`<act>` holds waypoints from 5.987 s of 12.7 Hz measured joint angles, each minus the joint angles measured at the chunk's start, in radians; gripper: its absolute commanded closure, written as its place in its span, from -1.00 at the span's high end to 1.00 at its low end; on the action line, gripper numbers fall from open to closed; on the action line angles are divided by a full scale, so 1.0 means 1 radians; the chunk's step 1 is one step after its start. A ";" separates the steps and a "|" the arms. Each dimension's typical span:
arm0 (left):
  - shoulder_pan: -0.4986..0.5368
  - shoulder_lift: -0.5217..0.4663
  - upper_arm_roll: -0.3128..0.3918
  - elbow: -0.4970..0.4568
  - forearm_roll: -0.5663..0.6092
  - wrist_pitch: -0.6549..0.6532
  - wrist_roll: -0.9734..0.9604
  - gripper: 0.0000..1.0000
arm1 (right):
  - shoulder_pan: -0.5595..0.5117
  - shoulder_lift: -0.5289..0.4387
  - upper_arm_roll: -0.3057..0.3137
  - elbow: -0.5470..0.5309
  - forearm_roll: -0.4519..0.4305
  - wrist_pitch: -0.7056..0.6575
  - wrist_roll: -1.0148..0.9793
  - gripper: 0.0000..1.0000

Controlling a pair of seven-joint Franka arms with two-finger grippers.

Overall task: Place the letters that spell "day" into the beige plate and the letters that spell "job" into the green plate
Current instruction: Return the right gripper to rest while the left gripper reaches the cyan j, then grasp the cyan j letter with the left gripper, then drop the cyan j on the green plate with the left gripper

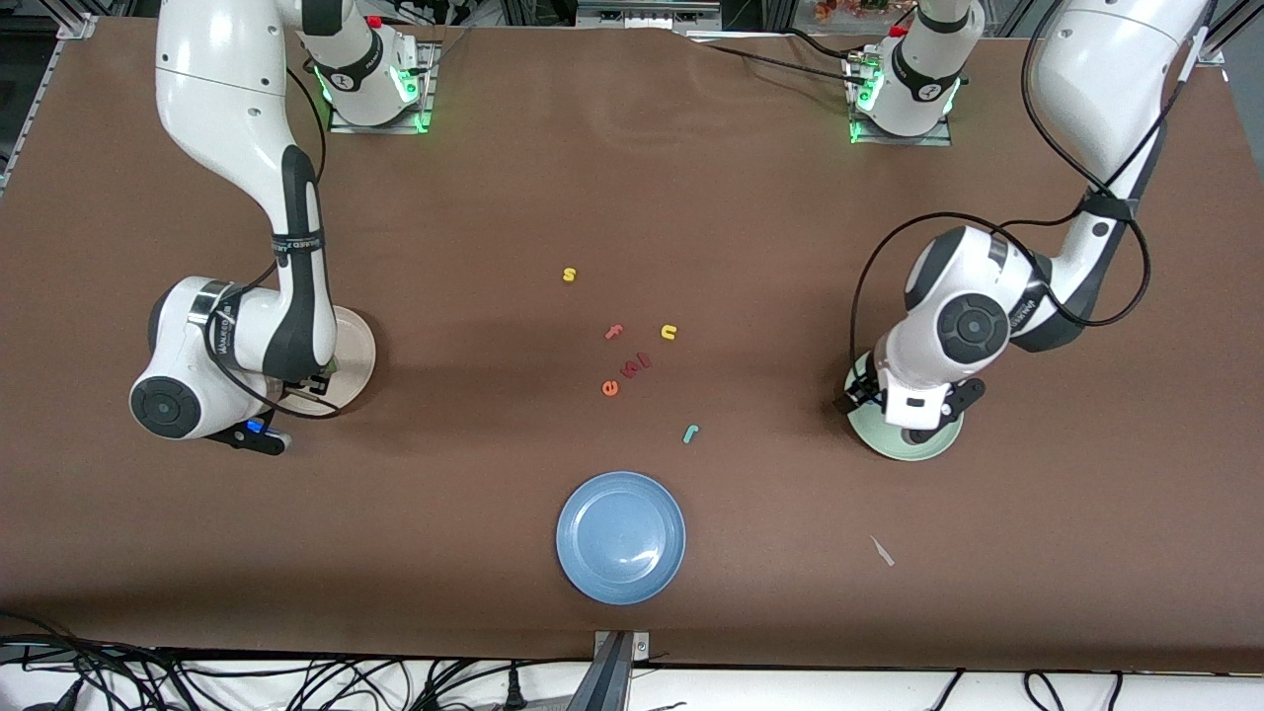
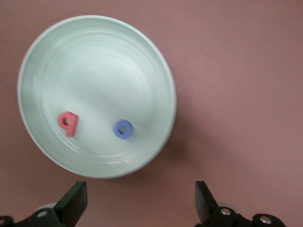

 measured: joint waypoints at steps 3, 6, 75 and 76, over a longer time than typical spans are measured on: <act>-0.035 0.002 -0.029 0.041 0.000 0.001 0.001 1.00 | 0.039 -0.005 0.004 0.035 0.057 -0.013 0.022 1.00; -0.104 0.016 -0.029 0.089 0.000 0.001 0.010 1.00 | 0.100 -0.007 0.005 0.052 0.069 -0.025 0.117 1.00; 0.405 0.083 -0.252 -0.200 0.296 0.271 1.038 -1.00 | -0.506 -0.725 0.643 -0.042 -0.335 -0.255 0.094 1.00; 0.411 0.082 -0.238 -0.207 0.299 0.271 1.039 -1.00 | -0.506 -0.725 0.643 -0.042 -0.335 -0.255 0.094 1.00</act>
